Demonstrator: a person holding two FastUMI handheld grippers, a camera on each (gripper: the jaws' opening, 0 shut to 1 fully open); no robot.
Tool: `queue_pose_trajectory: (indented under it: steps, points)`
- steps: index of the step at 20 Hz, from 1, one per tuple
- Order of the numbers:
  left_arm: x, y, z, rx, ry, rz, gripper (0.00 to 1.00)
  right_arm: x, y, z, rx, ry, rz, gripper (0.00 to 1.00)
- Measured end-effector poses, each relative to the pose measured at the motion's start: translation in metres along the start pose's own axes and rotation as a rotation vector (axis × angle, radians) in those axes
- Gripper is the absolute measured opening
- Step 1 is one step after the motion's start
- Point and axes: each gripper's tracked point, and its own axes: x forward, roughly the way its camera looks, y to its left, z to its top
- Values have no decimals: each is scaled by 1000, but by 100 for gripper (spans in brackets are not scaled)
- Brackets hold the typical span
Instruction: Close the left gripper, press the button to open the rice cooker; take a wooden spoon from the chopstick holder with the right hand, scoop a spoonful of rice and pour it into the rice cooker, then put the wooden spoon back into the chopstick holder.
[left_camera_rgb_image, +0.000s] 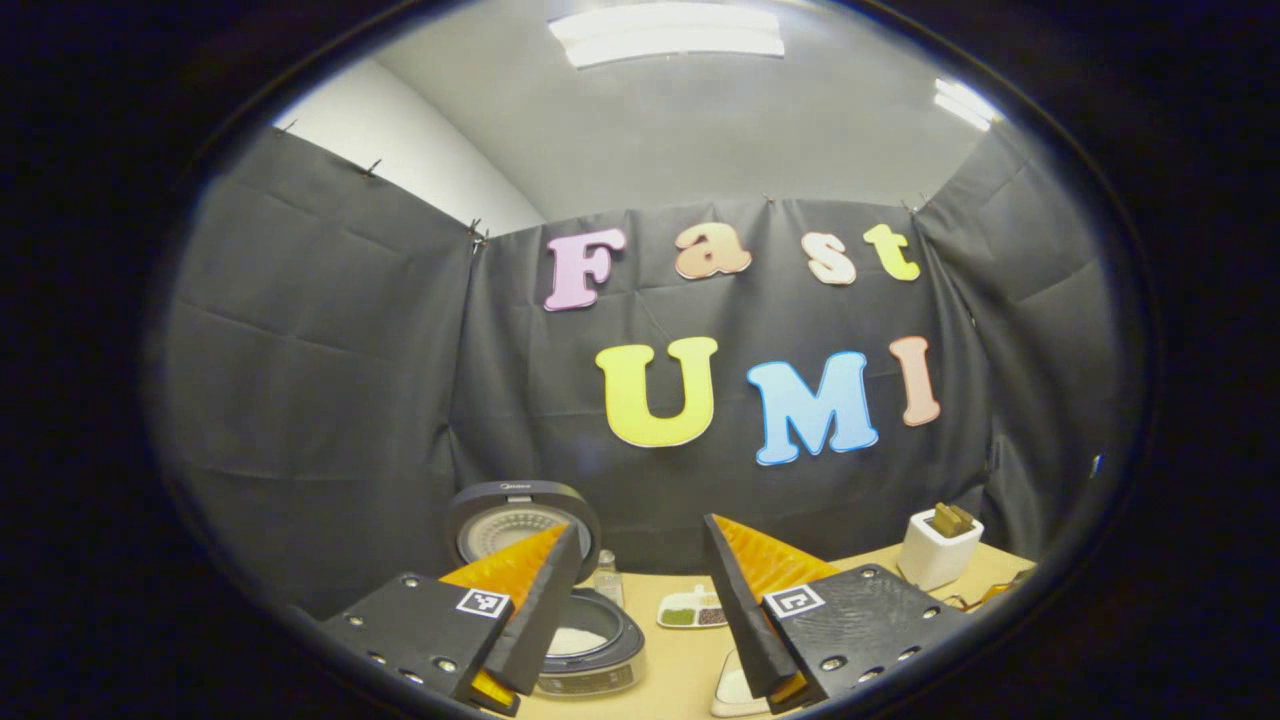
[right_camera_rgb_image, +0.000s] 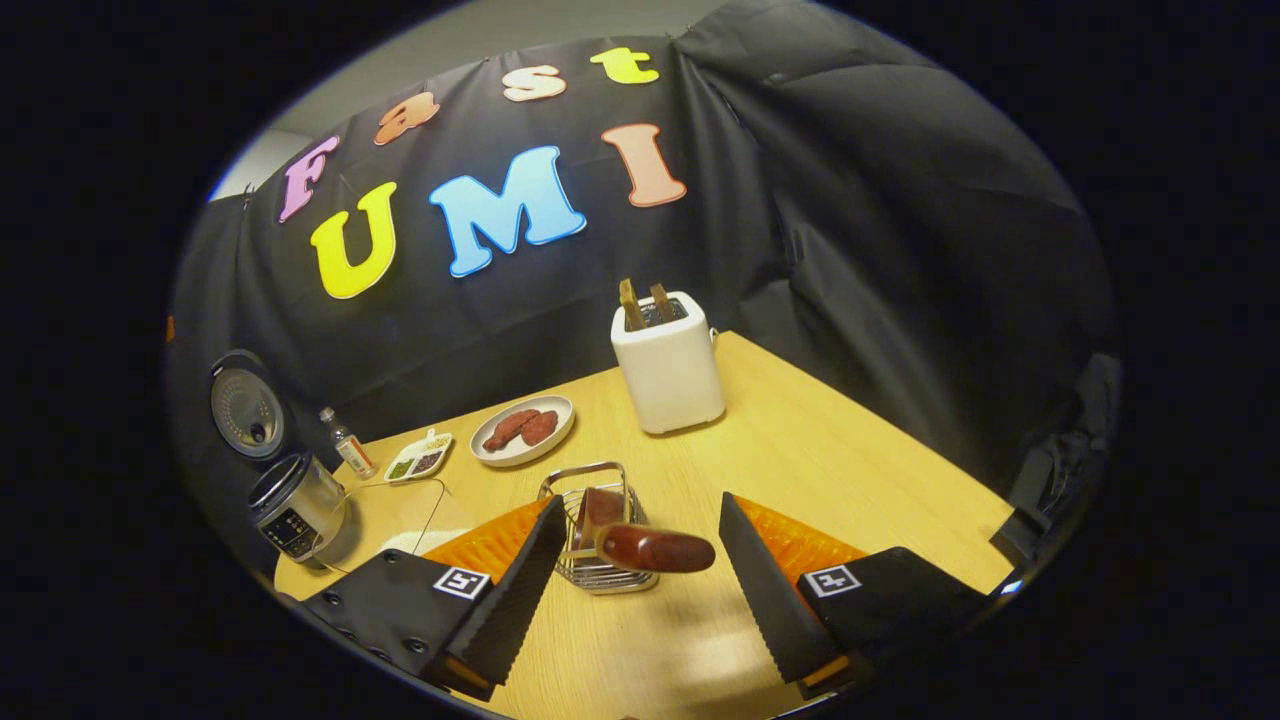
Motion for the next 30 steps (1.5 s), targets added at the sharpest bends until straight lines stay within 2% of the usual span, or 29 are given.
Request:
queue_pose_trajectory:
  steps: [1, 2, 3, 4, 5, 6, 7, 8, 11, 12, 13, 14, 15, 18, 23, 24, 25, 30]
  points:
    - [-1, -2, -1, 5, 3, 1, 75, 1, 2, -5, 6, 9, 10, 93]
    - [-4, -2, 0, 11, 5, 5, 75, 4, 2, -10, 6, 17, 15, 96]
    - [-9, -2, 0, 18, 9, 8, 75, 7, 4, -16, 8, 28, 27, 93]
    - [-12, -2, 0, 28, 15, 14, 75, 9, 6, -21, 13, 40, 36, 78]
    - [-14, -1, 0, 39, 21, 21, 75, 10, 5, -24, 17, 47, 42, 79]
    - [-17, 0, 0, 49, 26, 29, 75, 12, 8, -23, 24, 47, 51, 62]
    - [-22, 1, 2, 57, 26, 33, 75, 14, 10, -21, 29, 40, 57, 57]
    - [-27, 1, 5, 64, 21, 35, 75, 16, 12, -15, 33, 26, 67, 48]
    - [-38, 0, 11, 77, 7, 32, 75, 26, 14, -12, 43, 35, 91, 48]
    - [-41, 2, 12, 79, 2, 28, 77, 42, 13, -7, 65, 20, 90, 36]
    - [-45, 4, 13, 80, -3, 24, 75, 26, 18, -6, 75, 42, 103, 24]
    - [-46, 9, 13, 78, -6, 25, 77, 37, 23, -8, 70, 53, 99, 24]
    - [-44, 14, 11, 70, -4, 25, 77, 33, 23, -2, 65, 48, 93, 10]
    - [-40, 35, 2, 37, 8, 25, 75, 30, 33, 9, -13, 44, 99, 12]
    - [-24, 83, -4, -1, 1, 42, 75, 9, 51, 50, -181, -36, 65, 12]
    - [-20, 91, -6, 2, -1, 41, 75, 4, 57, 56, -214, -48, 60, 8]
    - [-16, 98, -8, 6, -5, 40, 75, -2, 65, 61, -246, -60, 56, 12]
    - [6, 128, -20, -2, -1, 27, 75, -20, 126, 72, -329, -110, 105, 12]
